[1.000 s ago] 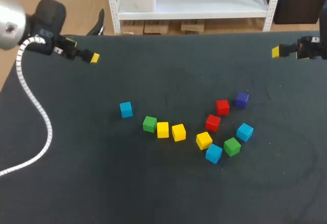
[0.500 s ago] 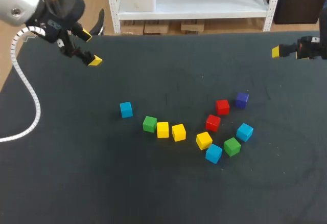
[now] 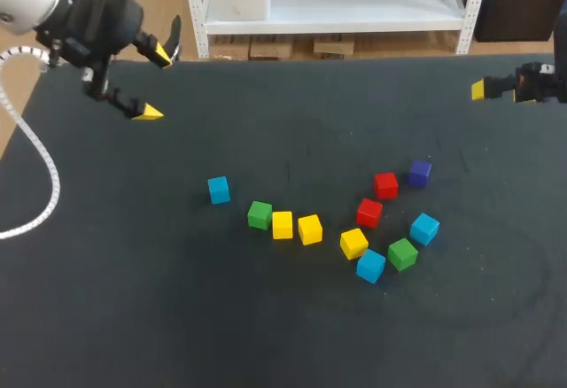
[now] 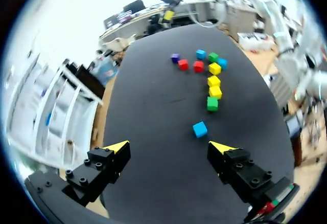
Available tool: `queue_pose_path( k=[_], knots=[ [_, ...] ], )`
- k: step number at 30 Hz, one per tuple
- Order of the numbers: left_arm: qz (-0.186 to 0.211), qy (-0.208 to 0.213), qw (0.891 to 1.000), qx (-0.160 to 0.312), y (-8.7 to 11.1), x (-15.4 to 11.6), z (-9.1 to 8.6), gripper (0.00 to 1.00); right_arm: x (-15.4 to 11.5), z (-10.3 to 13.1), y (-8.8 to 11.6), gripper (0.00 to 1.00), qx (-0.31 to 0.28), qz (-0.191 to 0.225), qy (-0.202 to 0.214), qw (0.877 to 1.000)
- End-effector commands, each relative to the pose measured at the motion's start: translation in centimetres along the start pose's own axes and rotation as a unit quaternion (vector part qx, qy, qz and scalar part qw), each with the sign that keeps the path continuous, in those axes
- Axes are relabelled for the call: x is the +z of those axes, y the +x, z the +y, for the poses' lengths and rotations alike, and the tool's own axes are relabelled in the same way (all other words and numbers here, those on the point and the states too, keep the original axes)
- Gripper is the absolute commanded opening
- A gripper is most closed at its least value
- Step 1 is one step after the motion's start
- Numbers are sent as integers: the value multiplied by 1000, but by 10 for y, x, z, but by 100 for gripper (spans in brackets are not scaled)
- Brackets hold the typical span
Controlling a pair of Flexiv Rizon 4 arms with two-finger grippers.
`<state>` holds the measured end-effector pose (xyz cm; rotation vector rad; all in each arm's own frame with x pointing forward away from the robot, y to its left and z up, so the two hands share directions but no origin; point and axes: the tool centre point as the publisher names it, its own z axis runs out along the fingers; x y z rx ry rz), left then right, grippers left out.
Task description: Place the blue cubes, place green cubes on the blue cubes, place the yellow cubes on the green cubes, then place the red cubes on the yellow cubes, and place purple cube on the red cubes.
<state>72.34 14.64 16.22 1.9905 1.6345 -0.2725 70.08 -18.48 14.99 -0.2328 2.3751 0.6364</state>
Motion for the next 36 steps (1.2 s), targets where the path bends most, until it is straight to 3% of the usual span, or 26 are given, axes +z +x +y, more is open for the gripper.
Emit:
queue_pose_path(
  k=[1,4,8,14,26,36],
  knots=[
    [-21,64,997,47,17,2,10,100,-1,1,0,100,0,0,1,1000],
    [-41,106,993,12,26,9,7,100,-1,1,0,100,0,0,1,1000],
    [-74,115,991,7,31,15,-5,100,-1,1,0,100,0,0,1,1000],
    [-70,157,985,-6,37,25,-25,100,-1,1,0,100,0,0,1,1000],
    [-61,90,994,-13,31,19,-45,100,-1,1,0,100,0,0,1,1000],
    [-57,77,995,2,23,19,-49,100,-1,1,0,100,0,0,1,1000]
  ],
)
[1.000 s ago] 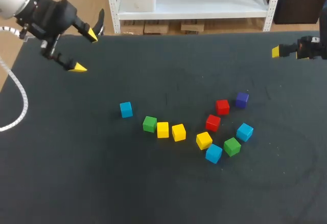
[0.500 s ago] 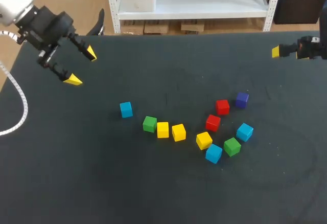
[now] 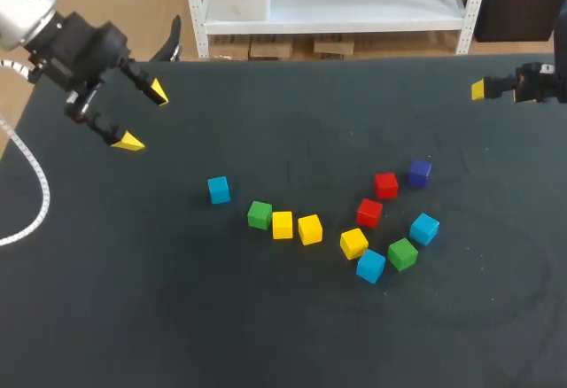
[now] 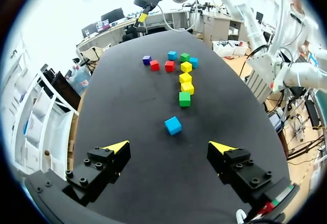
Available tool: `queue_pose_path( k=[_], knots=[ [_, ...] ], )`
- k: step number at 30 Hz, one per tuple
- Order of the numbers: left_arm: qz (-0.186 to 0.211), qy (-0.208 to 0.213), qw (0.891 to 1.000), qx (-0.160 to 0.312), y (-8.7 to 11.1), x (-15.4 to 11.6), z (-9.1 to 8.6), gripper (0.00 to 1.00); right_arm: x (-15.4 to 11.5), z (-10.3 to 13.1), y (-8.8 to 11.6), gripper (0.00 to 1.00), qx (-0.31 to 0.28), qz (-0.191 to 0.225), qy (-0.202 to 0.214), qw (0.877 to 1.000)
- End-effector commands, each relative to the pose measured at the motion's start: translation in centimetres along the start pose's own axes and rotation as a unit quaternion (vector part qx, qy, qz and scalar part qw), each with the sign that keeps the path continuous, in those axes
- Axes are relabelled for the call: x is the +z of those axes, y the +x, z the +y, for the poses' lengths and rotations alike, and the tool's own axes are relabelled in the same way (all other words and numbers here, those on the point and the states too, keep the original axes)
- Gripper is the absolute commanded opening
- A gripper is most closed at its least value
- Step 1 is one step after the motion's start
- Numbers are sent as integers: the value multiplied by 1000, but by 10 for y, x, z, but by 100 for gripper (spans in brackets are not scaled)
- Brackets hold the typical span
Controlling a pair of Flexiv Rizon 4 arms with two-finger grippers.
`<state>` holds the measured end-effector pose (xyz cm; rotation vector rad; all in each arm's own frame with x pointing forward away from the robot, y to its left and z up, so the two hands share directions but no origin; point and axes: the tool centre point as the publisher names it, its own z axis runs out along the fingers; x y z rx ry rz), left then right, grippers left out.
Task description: Place the blue cubes, place green cubes on the blue cubes, place the yellow cubes on the green cubes, then place the red cubes on the yellow cubes, and place purple cube on the red cubes.
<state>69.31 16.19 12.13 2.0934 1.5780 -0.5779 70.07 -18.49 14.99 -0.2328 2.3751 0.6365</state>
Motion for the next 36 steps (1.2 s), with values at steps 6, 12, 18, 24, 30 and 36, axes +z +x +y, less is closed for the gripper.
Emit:
queue_pose_path(
  k=[6,12,18,24,30,36],
  knots=[
    [3,-32,999,0,-3,0,-7,100,-1,1,0,100,0,0,1,1000],
    [3,-32,999,0,-3,0,-7,100,-1,1,0,100,0,0,1,1000],
    [3,-32,999,0,-3,0,-7,100,1,12,3,100,-83,25,-34,996],
    [3,-32,999,0,-3,0,-7,100,-5,38,17,100,-268,91,-146,948],
    [3,-32,999,0,-3,0,-7,100,-25,53,32,100,-372,141,-270,877],
    [3,-32,999,0,-3,0,-7,100,-30,38,27,100,-136,35,-279,950]
  ],
)
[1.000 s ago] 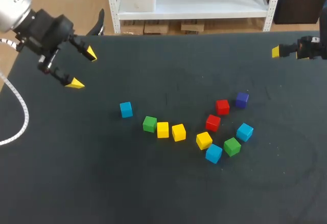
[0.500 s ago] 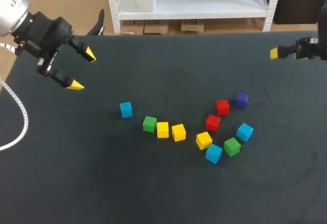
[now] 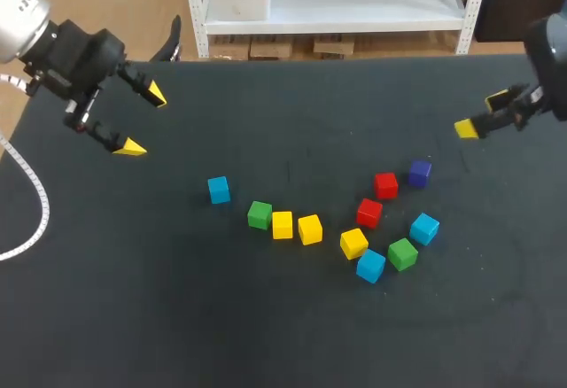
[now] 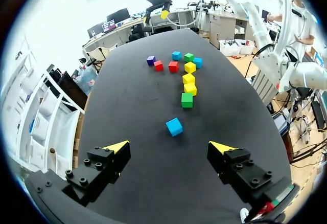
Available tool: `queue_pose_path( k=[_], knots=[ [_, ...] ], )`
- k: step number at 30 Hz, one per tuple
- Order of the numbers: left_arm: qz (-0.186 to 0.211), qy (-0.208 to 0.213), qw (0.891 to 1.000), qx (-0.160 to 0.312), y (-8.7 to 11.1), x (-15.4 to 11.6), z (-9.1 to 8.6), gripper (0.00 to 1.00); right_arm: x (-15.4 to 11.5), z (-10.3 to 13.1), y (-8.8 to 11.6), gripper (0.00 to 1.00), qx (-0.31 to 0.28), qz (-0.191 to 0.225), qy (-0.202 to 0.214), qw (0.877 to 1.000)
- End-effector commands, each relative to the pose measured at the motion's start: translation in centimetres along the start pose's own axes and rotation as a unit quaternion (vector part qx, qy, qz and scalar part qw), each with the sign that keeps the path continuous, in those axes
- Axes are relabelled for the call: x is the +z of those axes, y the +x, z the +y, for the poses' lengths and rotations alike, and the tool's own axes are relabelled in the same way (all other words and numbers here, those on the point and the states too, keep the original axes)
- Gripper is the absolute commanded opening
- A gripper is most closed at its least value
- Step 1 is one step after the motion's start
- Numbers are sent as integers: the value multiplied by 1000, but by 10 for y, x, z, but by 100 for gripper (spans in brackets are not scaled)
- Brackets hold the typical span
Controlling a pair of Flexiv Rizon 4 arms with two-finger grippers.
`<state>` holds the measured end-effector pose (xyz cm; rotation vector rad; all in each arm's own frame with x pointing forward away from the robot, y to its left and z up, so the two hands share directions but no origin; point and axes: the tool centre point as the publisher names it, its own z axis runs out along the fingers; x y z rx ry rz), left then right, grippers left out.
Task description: Place the blue cubes, place green cubes on the blue cubes, place the yellow cubes on the green cubes, then place the red cubes on the yellow cubes, and place purple cube on the red cubes.
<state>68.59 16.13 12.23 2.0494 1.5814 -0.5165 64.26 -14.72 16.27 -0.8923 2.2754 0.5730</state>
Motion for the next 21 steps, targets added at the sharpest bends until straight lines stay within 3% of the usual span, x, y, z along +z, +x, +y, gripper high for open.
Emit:
queue_pose_path(
  k=[1,19,21],
  knots=[
    [0,-1,1000,1,0,0,0,100,-12,-19,1,100,76,-83,-202,973],
    [0,-1,1000,1,0,0,0,100,-12,-19,1,100,76,-83,-202,973],
    [0,-1,1000,1,0,0,0,100,-9,-18,-10,100,-13,-41,-205,978]
  ],
)
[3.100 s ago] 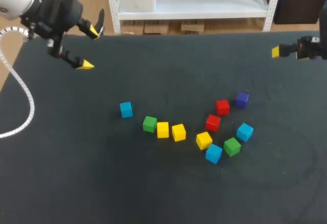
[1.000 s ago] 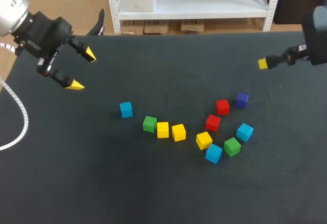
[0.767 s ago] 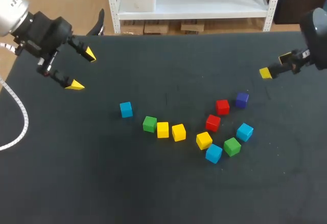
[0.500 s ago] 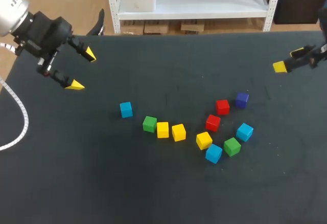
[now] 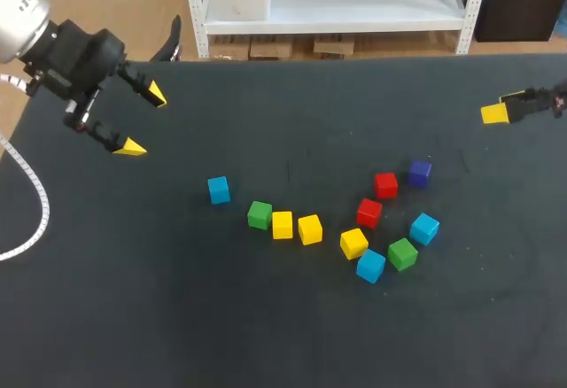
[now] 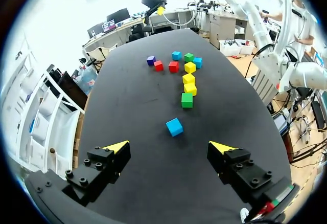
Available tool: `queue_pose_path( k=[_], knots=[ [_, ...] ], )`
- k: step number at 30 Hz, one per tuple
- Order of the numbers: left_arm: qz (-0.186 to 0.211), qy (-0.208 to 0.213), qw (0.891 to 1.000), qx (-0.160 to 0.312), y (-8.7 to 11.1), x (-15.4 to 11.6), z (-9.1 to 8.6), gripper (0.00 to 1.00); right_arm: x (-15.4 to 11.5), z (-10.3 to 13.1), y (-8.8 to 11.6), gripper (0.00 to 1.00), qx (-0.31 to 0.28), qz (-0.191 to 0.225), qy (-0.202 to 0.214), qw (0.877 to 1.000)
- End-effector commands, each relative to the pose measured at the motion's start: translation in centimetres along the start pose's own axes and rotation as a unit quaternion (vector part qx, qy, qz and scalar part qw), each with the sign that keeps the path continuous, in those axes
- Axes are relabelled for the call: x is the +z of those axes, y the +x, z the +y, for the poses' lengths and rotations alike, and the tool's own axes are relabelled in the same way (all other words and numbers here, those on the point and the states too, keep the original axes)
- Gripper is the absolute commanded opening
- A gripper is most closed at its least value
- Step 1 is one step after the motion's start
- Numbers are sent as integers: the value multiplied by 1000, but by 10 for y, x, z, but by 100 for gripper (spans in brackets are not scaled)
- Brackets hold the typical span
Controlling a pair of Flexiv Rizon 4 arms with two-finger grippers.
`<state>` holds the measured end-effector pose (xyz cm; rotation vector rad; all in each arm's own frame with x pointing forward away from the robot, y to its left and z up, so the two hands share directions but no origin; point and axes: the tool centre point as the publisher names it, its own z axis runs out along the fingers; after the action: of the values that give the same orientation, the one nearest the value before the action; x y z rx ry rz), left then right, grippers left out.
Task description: Place the blue cubes, place green cubes on the blue cubes, place the yellow cubes on the green cubes, then place the red cubes on the yellow cubes, and place purple cube on the red cubes.
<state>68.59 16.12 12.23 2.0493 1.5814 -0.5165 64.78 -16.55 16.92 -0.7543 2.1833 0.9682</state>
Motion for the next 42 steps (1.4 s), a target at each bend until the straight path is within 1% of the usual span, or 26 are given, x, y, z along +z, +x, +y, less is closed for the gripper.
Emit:
queue_pose_path(
  k=[1,2,3,4,5,6,8,9,11,12,13,14,16,17,22,24,25,27,29,32,33,34,35,36,37,42],
  knots=[
    [0,-1,1000,1,0,0,0,100,9,1,-15,100,-127,90,-87,984],
    [0,-1,1000,1,0,0,0,100,12,2,-18,100,-168,132,-81,974],
    [0,-1,1000,1,0,0,0,100,16,5,-21,100,-206,152,-92,962],
    [0,-1,1000,1,0,0,0,100,16,4,-22,100,-223,152,-98,958],
    [0,-1,1000,1,0,0,0,100,18,7,-25,100,-258,164,-108,946],
    [0,-1,1000,1,0,0,0,100,20,7,-26,100,-267,175,-112,941],
    [0,-1,1000,1,0,0,0,100,24,11,-28,100,-300,191,-125,926],
    [0,-1,1000,1,0,0,0,100,28,15,-29,100,-321,210,-124,915],
    [0,-1,1000,1,0,0,0,100,32,19,-30,100,-351,227,-113,901],
    [0,-1,1000,1,0,0,0,100,33,22,-30,100,-363,223,-114,897],
    [0,-1,1000,1,0,0,0,100,33,32,-32,100,-392,217,-111,887],
    [0,-1,1000,1,0,0,0,100,34,38,-33,100,-409,228,-105,877],
    [0,-1,1000,1,0,0,0,100,37,51,-34,100,-444,226,-109,860],
    [0,-1,1000,1,0,0,0,100,40,56,-33,100,-458,236,-108,850],
    [0,-1,1000,1,0,0,0,100,53,79,-21,100,-528,238,-127,806],
    [0,-1,1000,1,0,0,0,100,59,82,-16,100,-550,237,-135,790],
    [0,-1,1000,1,0,0,0,100,62,84,-13,100,-565,238,-142,777],
    [0,-1,1000,1,0,0,0,100,68,85,-7,100,-587,234,-156,759],
    [0,-1,1000,1,0,0,0,100,72,85,-1,100,-610,229,-176,738],
    [0,-1,1000,1,0,0,0,100,78,81,6,100,-634,221,-202,713],
    [0,-1,1000,1,0,0,0,100,80,78,8,100,-634,223,-203,712],
    [0,-1,1000,1,0,0,0,100,81,75,9,100,-639,224,-206,706],
    [0,-1,1000,1,0,0,0,100,82,72,11,100,-648,219,-214,697],
    [0,-1,1000,1,0,0,0,100,83,67,13,100,-650,219,-220,694],
    [0,-1,1000,1,0,0,0,100,86,61,14,100,-648,223,-224,693],
    [0,-1,1000,1,0,0,0,100,86,61,14,100,-648,223,-224,693]
  ],
)
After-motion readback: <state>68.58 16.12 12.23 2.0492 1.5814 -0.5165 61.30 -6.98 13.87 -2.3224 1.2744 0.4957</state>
